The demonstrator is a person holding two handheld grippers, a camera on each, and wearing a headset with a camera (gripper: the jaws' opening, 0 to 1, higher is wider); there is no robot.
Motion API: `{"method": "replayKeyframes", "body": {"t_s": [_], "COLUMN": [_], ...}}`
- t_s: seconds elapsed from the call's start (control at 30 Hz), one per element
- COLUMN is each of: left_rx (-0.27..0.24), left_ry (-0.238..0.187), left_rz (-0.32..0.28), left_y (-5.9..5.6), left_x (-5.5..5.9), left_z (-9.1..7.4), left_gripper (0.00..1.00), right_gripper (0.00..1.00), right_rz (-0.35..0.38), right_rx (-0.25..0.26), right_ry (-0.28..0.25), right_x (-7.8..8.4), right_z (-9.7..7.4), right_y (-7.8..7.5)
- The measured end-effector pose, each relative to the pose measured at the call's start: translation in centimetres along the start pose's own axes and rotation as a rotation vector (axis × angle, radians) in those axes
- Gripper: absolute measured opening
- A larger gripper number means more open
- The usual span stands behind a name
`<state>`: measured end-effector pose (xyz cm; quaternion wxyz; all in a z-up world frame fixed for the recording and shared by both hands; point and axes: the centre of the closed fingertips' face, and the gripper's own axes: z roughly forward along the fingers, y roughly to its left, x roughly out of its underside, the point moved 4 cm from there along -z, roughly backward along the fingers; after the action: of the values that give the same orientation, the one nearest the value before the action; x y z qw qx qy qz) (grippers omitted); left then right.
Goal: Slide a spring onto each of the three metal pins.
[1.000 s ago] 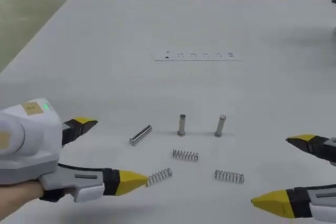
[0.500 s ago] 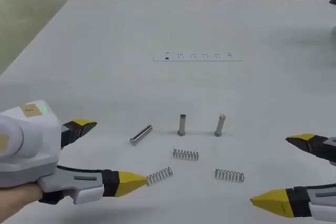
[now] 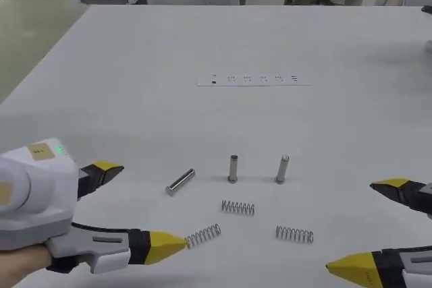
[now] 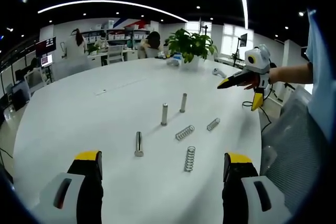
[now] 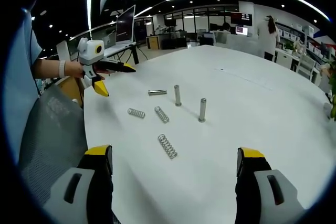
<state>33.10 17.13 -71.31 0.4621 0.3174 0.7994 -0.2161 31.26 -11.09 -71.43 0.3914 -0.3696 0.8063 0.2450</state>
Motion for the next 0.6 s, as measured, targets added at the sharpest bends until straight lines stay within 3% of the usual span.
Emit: {"method": "replayKeyframes", "body": {"t_s": [0.6], "left_rx": [0.023], "left_ry": [0.033], "left_rz": [0.018], "left_y": [0.3], "left_x": [0.2], "left_z": [1.1], "left_gripper": [0.93], "right_gripper": [0.97], "right_rz": [-0.012], "right_rx": [-0.006], "right_ry": [-0.003], "right_x": [-0.4], "right_z": [0.7], "right_y": [-0.8]}}
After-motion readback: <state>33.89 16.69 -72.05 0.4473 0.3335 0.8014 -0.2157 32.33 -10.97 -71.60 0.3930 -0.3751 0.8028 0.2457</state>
